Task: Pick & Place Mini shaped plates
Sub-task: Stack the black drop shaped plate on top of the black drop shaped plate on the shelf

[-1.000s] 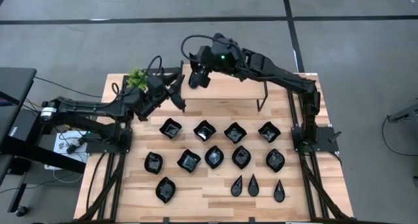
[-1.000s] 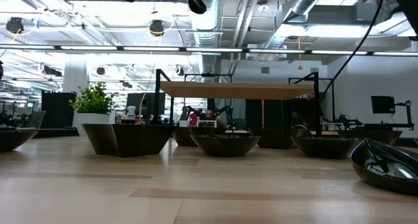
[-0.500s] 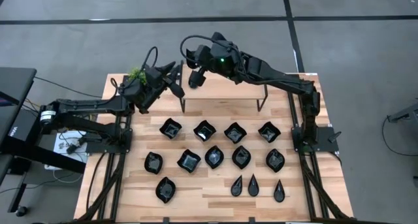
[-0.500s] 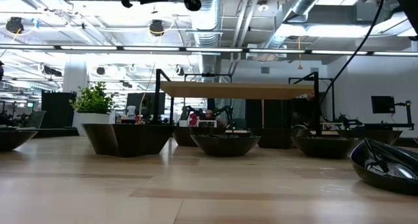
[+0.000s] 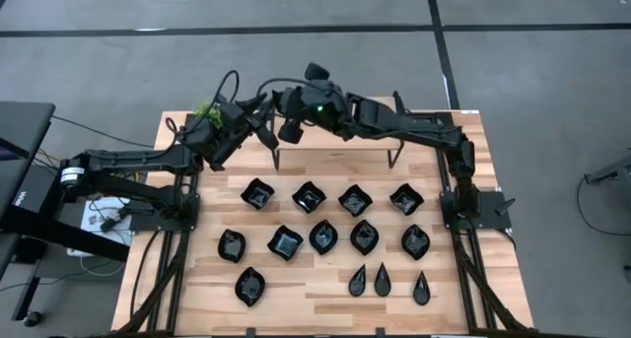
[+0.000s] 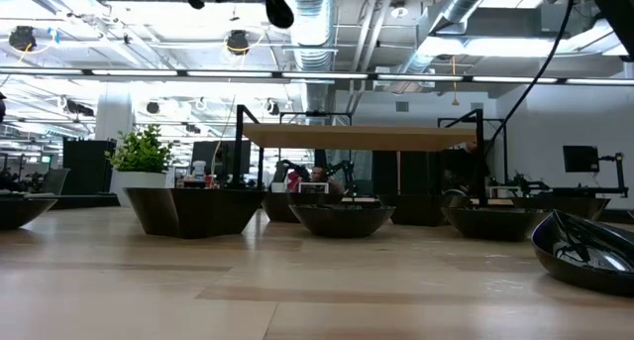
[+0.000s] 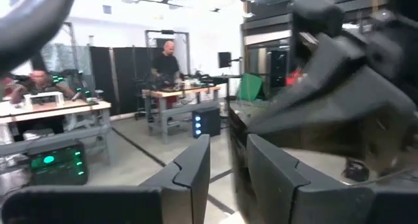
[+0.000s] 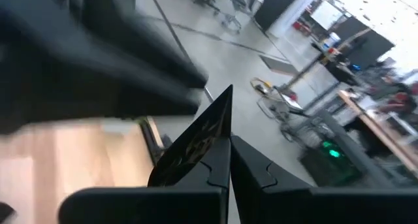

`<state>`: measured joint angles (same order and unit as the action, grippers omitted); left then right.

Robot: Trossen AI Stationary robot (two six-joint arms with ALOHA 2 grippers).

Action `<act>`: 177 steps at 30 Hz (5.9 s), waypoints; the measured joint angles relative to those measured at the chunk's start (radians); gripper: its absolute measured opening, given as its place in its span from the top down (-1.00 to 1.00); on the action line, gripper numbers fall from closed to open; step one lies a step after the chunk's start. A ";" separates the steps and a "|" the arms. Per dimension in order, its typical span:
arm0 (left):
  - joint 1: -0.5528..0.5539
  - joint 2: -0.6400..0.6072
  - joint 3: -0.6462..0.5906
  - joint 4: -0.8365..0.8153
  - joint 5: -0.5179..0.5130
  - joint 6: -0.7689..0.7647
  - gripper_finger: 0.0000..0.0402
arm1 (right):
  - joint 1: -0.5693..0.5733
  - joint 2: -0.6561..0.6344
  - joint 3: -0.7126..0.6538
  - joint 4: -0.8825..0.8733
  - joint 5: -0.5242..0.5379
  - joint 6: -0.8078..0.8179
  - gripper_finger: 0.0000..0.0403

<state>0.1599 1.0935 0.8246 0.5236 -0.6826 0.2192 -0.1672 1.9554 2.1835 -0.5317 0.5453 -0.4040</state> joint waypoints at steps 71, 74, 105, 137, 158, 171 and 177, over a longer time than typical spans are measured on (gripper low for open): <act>0.072 -0.017 -0.001 -0.032 0.211 -0.068 0.49 | 0.030 -0.036 0.000 0.020 -0.074 -0.179 1.00; 0.072 -0.018 -0.001 -0.019 0.211 -0.071 0.49 | 0.032 -0.036 0.000 0.021 -0.076 -0.174 1.00; 0.078 -0.018 -0.001 -0.040 0.183 -0.067 0.97 | 0.055 -0.021 0.016 0.042 0.004 -0.289 0.11; 0.544 0.374 0.507 -0.940 0.883 -0.542 0.96 | -0.296 -0.077 0.037 -0.749 -0.629 0.182 0.12; 0.606 0.519 0.510 -0.965 1.056 -0.536 0.96 | -0.296 -0.077 0.036 -0.748 -0.628 0.169 0.11; 0.591 0.558 0.509 -0.975 1.021 -0.533 0.96 | -0.285 -0.077 0.036 -0.748 -0.628 0.176 0.11; 0.603 0.565 0.509 -0.972 1.012 -0.537 0.96 | -0.284 -0.077 0.036 -0.748 -0.628 0.177 0.11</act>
<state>0.7631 1.6588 1.3338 -0.4486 0.3298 -0.3182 -0.4507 1.8786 2.2196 -1.2793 -0.0822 -0.2268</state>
